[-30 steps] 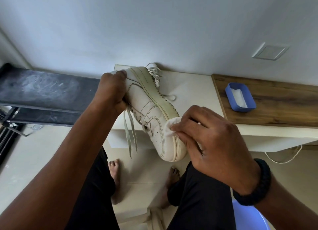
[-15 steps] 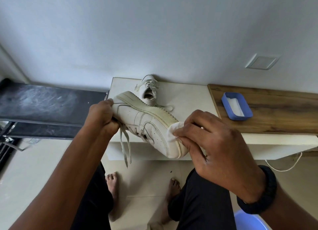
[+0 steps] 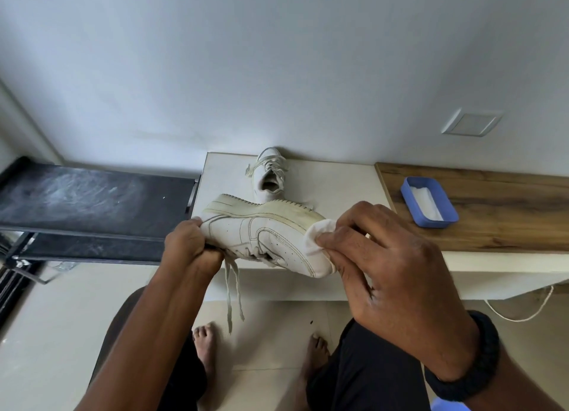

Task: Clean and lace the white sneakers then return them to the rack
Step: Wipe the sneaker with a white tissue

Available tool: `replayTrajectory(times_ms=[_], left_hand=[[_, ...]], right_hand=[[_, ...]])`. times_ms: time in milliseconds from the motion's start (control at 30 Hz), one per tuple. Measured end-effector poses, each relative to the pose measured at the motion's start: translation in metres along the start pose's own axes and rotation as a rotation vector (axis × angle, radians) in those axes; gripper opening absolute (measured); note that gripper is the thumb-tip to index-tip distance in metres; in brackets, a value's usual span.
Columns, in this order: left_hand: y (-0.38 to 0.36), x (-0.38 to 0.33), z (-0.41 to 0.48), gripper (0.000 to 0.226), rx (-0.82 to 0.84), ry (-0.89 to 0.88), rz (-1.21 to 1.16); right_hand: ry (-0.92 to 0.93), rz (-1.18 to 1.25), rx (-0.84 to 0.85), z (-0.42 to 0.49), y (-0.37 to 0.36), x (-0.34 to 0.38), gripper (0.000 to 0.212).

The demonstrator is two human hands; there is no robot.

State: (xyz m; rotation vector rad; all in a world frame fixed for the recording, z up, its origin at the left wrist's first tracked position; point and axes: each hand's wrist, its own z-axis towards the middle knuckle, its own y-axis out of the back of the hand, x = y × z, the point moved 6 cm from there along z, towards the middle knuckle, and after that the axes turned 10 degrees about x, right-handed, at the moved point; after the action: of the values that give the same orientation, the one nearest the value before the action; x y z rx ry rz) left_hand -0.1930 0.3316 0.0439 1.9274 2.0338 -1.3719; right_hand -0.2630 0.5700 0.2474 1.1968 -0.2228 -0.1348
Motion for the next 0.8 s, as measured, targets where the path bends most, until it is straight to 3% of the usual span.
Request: replayTrajectory(times_ms=[233, 367, 567, 800], left_hand=[[-0.002, 0.024, -0.005, 0.039, -0.019, 0.097, -0.209], [-0.016, 0.033, -0.018, 0.055, 0.068, 0.154, -0.32], [-0.023, 0.042, -0.025, 0.034, 0.053, 0.173, -0.439], [-0.027, 0.053, -0.026, 0.042, 0.082, 0.22, -0.461]], right_hand=[[0.004, -0.048, -0.095, 0.015, 0.012, 0.012, 0.025], [-0.024, 0.002, -0.194, 0.009, 0.012, 0.014, 0.024], [-0.182, 0.142, -0.374, 0.007, 0.009, 0.015, 0.012], [-0.186, 0.189, -0.373, 0.025, 0.0, 0.037, 0.02]])
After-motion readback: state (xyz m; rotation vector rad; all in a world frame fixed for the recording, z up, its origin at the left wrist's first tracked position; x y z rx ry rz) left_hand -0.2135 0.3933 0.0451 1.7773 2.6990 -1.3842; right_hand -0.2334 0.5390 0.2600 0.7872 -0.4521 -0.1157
